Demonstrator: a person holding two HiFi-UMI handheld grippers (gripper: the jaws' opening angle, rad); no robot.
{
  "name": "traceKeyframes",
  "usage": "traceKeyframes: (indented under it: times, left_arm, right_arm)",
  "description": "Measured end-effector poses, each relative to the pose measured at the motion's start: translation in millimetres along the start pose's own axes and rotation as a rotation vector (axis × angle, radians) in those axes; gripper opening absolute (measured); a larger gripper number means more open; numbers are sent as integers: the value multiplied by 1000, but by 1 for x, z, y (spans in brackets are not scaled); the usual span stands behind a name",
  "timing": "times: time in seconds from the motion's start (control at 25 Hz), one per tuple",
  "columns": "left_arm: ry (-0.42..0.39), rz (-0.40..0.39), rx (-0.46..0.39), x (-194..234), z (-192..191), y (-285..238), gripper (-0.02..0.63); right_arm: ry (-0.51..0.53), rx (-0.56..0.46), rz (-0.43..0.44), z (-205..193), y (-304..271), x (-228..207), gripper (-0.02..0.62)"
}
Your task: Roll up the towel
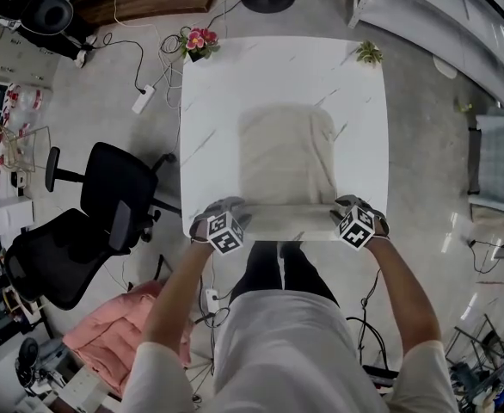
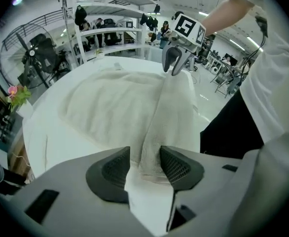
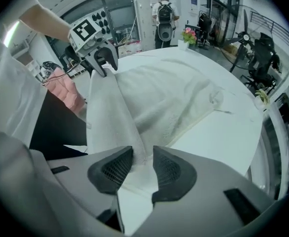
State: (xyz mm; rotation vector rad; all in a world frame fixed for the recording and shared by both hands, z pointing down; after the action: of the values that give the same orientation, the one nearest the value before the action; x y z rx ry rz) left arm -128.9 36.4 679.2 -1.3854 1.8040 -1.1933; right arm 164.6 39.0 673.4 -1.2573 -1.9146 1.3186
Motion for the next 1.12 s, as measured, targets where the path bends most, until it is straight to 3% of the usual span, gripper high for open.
traceKeyframes:
  times: [0.2, 0.44, 0.68, 0.84, 0.96, 1.12]
  left_arm:
    - [57, 34, 1, 11, -5, -9, 285]
    - [93, 40, -9, 8, -4, -9, 275]
    - [123, 97, -88, 3, -4, 23, 270]
    - [109, 120, -150, -13, 0, 40, 263]
    - [85, 89, -171, -35, -1, 42, 240]
    - [19, 39, -127, -67, -10, 27, 218]
  right_arm:
    - [-79, 1, -71, -4, -9, -11, 199]
    - [-63, -7, -95, -4, -9, -8, 198]
    - [-38, -113, -104, 3, 25, 4, 193]
    - [18, -224, -153, 10, 49, 16, 163]
    - [8, -253, -96, 9, 51, 34, 163]
    - [70, -189, -2, -2, 35, 63, 164]
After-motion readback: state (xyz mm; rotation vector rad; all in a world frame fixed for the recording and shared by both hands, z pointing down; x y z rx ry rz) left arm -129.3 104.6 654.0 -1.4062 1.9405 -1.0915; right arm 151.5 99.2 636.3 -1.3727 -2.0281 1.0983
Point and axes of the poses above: the fingertips, and each gripper's own axes: y backward along the fingers, x to its left, z out of its top, the point moved 7 cm from there along y, backward along the fingers, and after that the axes turned 5 degrees about -x, right-handed, at the moved point
